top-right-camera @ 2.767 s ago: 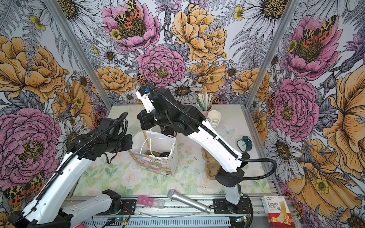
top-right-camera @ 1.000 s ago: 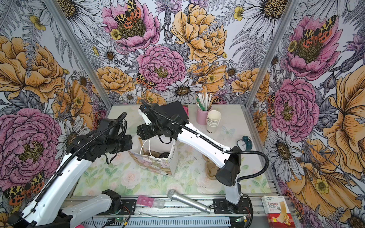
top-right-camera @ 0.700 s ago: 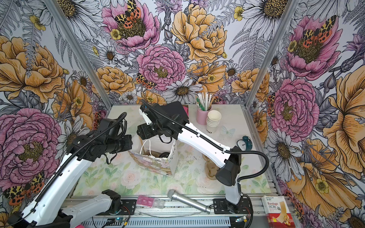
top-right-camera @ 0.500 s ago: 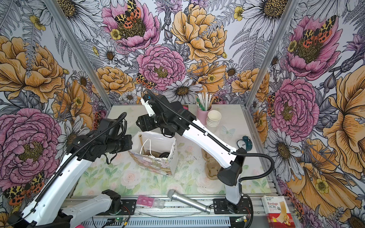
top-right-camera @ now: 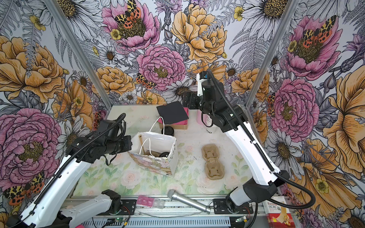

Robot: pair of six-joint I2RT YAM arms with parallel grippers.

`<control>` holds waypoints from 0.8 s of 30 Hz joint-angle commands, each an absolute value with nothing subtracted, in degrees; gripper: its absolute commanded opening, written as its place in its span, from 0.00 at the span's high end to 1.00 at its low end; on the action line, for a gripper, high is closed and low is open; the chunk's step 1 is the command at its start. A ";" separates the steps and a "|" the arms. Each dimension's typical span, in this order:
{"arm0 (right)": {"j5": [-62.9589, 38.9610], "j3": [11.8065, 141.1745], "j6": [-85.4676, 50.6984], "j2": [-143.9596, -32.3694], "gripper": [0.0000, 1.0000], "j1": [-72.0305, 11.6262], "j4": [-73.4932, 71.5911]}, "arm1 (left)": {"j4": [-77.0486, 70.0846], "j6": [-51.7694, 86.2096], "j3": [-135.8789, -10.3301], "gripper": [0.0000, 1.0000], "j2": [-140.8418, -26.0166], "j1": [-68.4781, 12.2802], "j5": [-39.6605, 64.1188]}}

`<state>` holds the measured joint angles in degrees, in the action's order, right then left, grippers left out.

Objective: Pack a coffee takeout order
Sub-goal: Move the takeout bag from the middle-left of the table.

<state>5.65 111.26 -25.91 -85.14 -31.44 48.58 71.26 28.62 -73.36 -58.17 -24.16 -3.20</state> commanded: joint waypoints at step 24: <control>0.08 116.83 -22.21 -112.85 0.18 -28.63 48.96 | 72.41 26.37 -70.58 1.00 -51.68 -8.24 -1.38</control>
<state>0.16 113.58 -23.44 -110.63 -28.03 49.28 72.20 28.99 -70.67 -52.53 -10.20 -2.79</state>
